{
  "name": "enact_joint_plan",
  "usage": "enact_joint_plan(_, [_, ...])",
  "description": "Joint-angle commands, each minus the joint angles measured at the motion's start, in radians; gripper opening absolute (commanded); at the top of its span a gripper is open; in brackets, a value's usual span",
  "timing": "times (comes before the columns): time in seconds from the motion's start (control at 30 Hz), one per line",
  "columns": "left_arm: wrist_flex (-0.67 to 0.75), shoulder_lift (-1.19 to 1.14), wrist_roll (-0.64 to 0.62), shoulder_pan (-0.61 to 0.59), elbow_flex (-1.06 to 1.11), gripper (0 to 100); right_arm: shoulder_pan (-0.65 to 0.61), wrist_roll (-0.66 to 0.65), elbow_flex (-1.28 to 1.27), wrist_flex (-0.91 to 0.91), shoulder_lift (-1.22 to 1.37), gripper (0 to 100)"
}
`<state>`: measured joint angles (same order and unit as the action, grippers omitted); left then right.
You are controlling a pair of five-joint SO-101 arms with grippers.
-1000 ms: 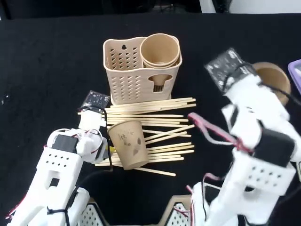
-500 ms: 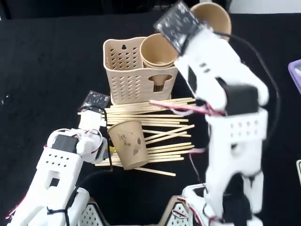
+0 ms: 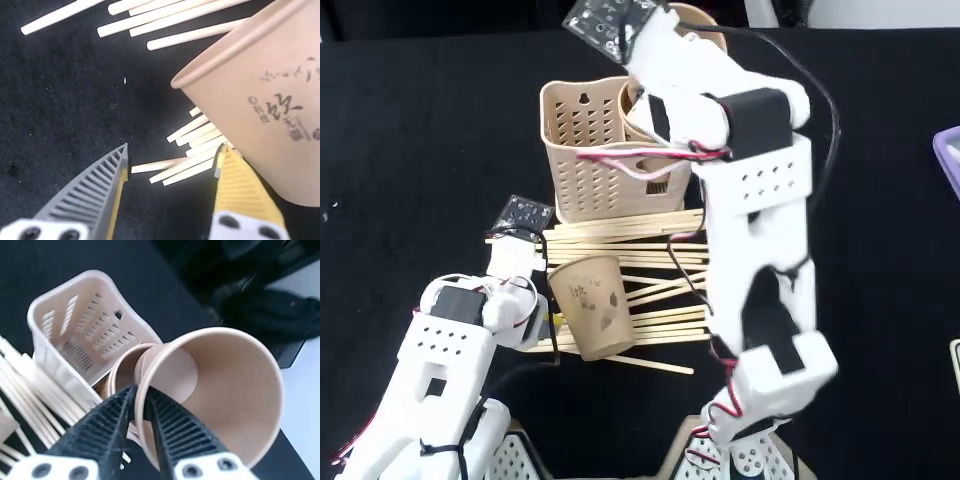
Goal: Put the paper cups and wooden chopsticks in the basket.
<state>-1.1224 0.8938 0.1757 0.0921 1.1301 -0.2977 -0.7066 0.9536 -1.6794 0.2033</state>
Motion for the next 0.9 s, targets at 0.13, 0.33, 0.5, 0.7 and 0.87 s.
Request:
enact_joint_plan(0.13, [-0.003,0.015,-0.005,-0.010,-0.015,28,-0.015,-0.048,0.134,-0.084,0.071,1.1])
enact_joint_plan(0.33, [-0.003,0.015,-0.005,-0.010,-0.015,28,-0.023,-0.048,0.130,-0.086,0.041,1.1])
enact_joint_plan(0.5, [-0.002,0.015,-0.005,-0.010,-0.015,28,-0.037,-0.044,0.096,-0.086,-0.036,1.1])
enact_joint_plan(0.7, [0.002,0.015,-0.005,-0.010,-0.015,28,-0.054,-0.049,-0.088,-0.086,-0.113,1.1])
enact_joint_plan(0.87, [0.002,0.015,-0.005,-0.010,-0.015,28,-0.052,-0.092,-0.157,-0.084,-0.125,1.1])
